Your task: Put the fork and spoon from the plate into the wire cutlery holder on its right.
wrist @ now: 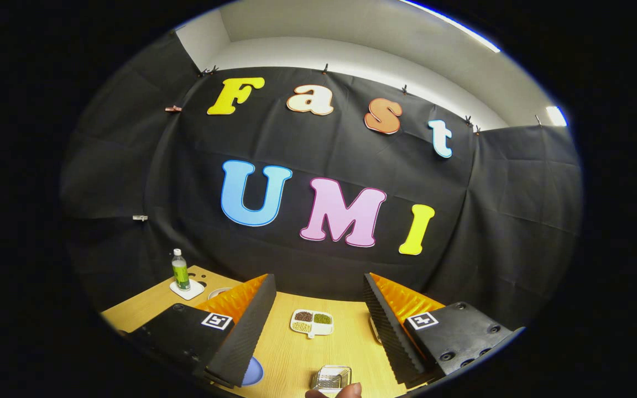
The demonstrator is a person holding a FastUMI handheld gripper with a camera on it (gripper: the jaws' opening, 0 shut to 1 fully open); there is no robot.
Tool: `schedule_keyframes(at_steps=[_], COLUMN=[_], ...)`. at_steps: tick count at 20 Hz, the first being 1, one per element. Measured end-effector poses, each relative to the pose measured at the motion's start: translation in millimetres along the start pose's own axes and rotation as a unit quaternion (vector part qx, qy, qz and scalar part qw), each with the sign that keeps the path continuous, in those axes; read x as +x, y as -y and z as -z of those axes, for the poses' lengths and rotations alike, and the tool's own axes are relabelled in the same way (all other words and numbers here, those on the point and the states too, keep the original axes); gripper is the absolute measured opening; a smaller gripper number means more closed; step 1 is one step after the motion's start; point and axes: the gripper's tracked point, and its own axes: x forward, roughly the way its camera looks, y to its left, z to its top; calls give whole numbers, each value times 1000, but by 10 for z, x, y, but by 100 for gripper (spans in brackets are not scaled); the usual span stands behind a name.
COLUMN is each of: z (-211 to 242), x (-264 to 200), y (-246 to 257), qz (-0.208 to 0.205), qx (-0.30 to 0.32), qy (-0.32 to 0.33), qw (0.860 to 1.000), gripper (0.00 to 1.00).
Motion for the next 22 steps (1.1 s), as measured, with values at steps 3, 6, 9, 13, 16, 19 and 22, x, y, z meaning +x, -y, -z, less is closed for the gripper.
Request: schedule_keyframes(at_steps=[3,6,9,13,16,19,22], z=[23,27,23,270,756,1373,1905], x=[1,14,27,47,-26,-198,-416], y=[-19,-41,-67,-345,-732,-1083,-1383], qz=[-2,-4,-7,-55,-120,-163,-196], qx=[3,4,5,16,38,58,68], qy=[-4,-5,-6,-57,-164,-282,-371], qw=[1000,1000,1000,997,978,944,905], gripper=[98,98,98,98,98,98,96])
